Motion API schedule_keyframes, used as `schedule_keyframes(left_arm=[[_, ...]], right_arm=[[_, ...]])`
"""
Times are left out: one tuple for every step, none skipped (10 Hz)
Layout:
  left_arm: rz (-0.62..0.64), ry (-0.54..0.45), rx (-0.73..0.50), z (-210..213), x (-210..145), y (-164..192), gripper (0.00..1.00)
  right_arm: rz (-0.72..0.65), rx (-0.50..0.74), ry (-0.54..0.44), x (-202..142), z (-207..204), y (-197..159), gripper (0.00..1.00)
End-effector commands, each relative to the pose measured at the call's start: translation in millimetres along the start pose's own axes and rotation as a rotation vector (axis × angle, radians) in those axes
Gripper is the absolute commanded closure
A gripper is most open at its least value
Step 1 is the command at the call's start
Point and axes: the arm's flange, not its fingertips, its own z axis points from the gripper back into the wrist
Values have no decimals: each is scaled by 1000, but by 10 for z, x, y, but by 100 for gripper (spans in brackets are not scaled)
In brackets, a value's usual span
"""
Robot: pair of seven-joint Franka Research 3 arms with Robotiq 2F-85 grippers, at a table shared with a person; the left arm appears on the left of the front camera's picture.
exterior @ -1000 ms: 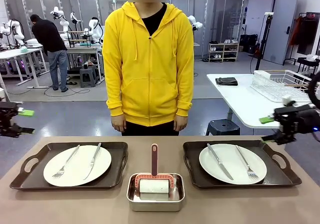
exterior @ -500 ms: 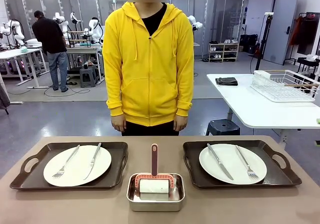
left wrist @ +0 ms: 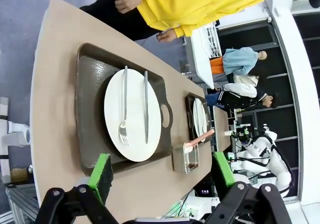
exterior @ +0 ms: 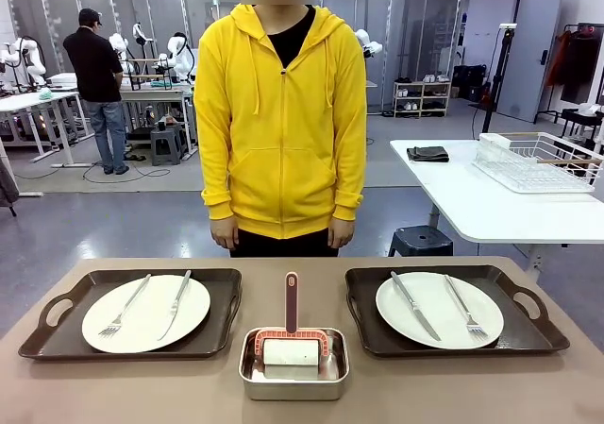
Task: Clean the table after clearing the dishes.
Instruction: When the left (or right) Handle tray is removed, use the left hand (or right hand) to clean the left (or right) side of the table with the Lint Roller.
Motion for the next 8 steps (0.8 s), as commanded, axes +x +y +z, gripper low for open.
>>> schedule_keyframes(left_arm=[[-3,-4,-8,34,-20,1,0],[-3,-4,-8,34,-20,1,0],[-3,-4,-8,34,-20,1,0],[-3,-4,-8,34,-20,1,0],[-3,-4,-8,34,-20,1,0],[-3,-4,-8,34,-20,1,0],[-3,-4,-8,34,-20,1,0],[-3,-4,-8,34,-20,1,0]], right_arm=[[1,7,1,-11,16,3,0],[1,7,1,-11,16,3,0],[1,7,1,-11,16,3,0],[1,7,1,-11,16,3,0],[1,7,1,-11,16,3,0],[1,7,1,-11,16,3,0],[1,7,1,-11,16,3,0],[1,7,1,-11,16,3,0]])
